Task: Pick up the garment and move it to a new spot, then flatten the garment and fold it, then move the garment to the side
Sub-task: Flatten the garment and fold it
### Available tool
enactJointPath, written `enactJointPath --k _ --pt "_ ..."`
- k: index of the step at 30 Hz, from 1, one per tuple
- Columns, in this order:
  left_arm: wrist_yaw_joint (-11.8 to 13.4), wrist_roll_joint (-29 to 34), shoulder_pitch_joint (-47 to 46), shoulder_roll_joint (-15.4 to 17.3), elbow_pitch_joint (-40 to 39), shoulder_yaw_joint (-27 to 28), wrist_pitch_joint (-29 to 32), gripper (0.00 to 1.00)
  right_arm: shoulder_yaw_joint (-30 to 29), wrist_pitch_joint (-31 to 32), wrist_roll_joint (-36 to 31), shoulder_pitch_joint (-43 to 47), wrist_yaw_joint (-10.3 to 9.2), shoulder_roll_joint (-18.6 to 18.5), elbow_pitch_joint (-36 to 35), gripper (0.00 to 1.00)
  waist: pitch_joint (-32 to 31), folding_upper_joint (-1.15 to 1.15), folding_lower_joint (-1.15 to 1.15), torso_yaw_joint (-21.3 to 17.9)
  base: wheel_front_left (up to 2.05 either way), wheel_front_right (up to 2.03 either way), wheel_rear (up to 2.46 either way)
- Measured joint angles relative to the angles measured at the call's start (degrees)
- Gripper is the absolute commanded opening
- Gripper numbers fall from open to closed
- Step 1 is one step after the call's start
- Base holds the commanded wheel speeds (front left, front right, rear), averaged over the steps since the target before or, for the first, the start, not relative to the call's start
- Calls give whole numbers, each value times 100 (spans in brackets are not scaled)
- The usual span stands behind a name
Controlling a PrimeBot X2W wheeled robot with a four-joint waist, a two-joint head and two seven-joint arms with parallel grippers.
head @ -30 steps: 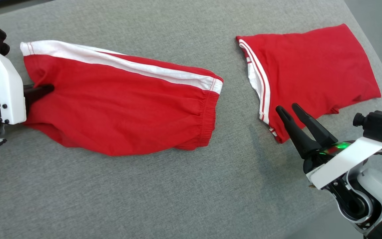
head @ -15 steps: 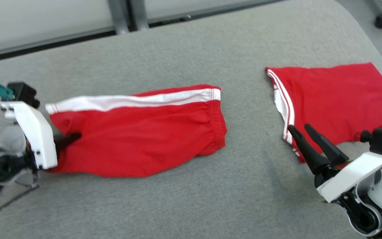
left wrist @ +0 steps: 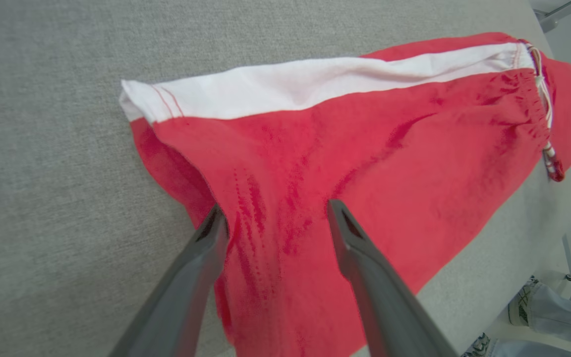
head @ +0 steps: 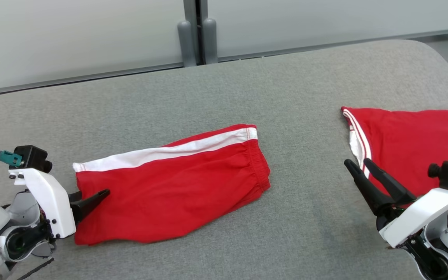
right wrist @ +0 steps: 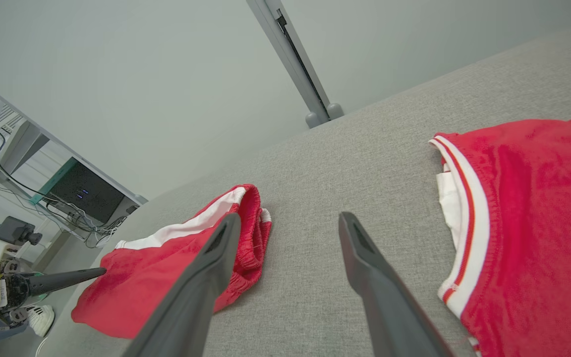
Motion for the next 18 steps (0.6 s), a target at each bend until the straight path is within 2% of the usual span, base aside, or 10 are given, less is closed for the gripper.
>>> enactJointPath --k 4,8,11,15,18 --pt "51 364 -23 148 -8 -20 -281 100 -64 30 -104 120 0 34 19 100 -139 0 0 133 0 0 0" --pt "403 954 -124 517 -232 83 -1033 100 -447 -234 -617 169 0 79 193 100 -295 0 0 291 0 0 0" --pt "817 1204 -109 658 -635 343 -1903 100 -948 -342 -1083 294 0 266 357 100 -376 0 0 454 0 0 0" --pt "1508 1408 258 690 -1204 609 -2980 100 -1688 -379 -1777 564 0 608 463 100 -463 0 0 690 0 0 0" --pt "2017 1631 664 588 -1579 876 -3270 100 -2345 -386 -2425 788 0 973 459 100 -522 0 0 849 0 0 0"
